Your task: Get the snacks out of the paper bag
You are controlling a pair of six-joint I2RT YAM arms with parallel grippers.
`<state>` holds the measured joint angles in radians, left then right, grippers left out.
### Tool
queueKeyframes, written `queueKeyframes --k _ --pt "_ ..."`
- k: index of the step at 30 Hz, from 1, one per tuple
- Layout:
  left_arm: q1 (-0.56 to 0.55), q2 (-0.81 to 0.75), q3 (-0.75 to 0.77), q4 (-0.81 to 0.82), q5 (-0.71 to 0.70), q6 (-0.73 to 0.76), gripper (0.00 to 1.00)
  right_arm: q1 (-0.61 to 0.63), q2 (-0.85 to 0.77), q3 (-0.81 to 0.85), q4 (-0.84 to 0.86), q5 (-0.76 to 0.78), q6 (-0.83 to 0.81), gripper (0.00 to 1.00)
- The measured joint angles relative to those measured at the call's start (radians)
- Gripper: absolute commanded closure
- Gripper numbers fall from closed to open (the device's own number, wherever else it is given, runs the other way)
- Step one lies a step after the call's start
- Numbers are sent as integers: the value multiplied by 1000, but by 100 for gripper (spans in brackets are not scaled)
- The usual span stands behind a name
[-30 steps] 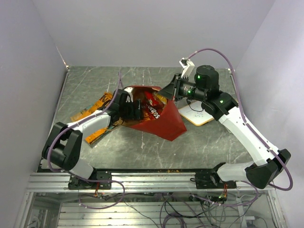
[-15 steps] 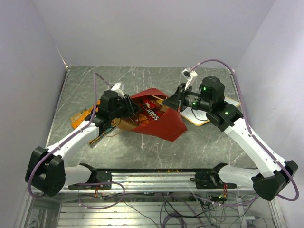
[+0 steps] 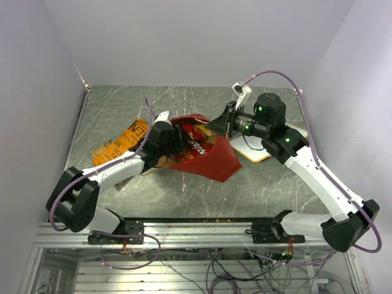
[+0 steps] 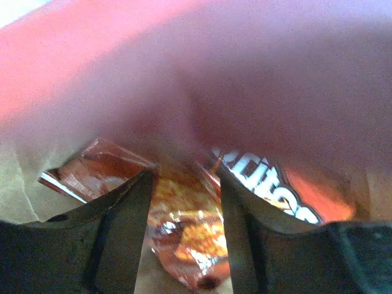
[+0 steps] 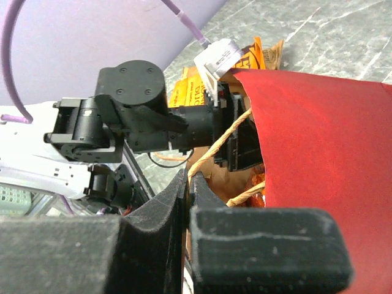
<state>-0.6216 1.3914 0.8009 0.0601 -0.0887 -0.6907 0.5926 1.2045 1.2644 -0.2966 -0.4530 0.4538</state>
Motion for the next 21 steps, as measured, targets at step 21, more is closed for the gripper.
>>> queueKeyframes --k 21 --pt "-13 246 204 -43 -165 -21 31 0 16 19 -23 16 -17 100"
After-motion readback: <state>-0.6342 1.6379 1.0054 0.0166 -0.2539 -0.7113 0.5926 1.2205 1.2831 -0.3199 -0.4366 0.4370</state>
